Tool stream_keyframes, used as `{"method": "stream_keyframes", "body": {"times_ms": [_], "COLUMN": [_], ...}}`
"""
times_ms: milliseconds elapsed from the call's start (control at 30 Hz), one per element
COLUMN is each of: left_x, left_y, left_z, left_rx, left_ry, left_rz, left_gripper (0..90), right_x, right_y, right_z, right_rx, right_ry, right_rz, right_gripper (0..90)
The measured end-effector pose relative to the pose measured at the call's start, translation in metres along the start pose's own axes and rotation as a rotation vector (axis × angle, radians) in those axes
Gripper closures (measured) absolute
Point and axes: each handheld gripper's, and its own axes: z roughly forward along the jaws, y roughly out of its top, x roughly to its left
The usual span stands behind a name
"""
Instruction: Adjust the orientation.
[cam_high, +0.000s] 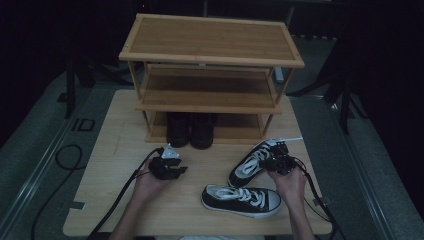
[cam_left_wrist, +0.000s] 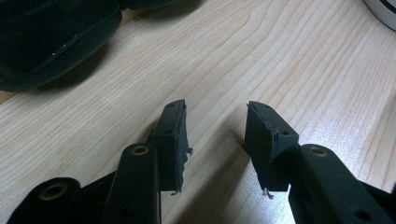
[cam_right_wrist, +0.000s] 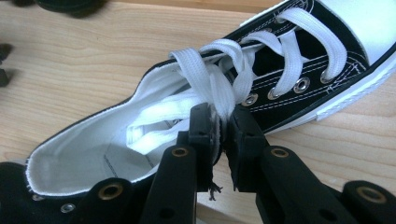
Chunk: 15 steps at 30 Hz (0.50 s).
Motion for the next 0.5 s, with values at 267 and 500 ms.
{"method": "stream_keyframes", "body": {"times_ms": [267,500], "left_x": [0.0,0.0], "left_y": [0.0,0.0], "left_z": [0.0,0.0], "left_rx": [-0.002,-0.002], "left_ry": [-0.002,-0.002], "left_rz": [-0.002,-0.002], "left_gripper": [59.1,59.1], "right_x": [0.002,0.0], "right_y": [0.008,0.017], "right_z": [-0.012,-0.018], "right_rx": [-0.043,-0.035], "right_ry": [-0.011,-0.003], "right_rz": [-0.005,-0.032], "right_gripper": [84.5,85.1]}}
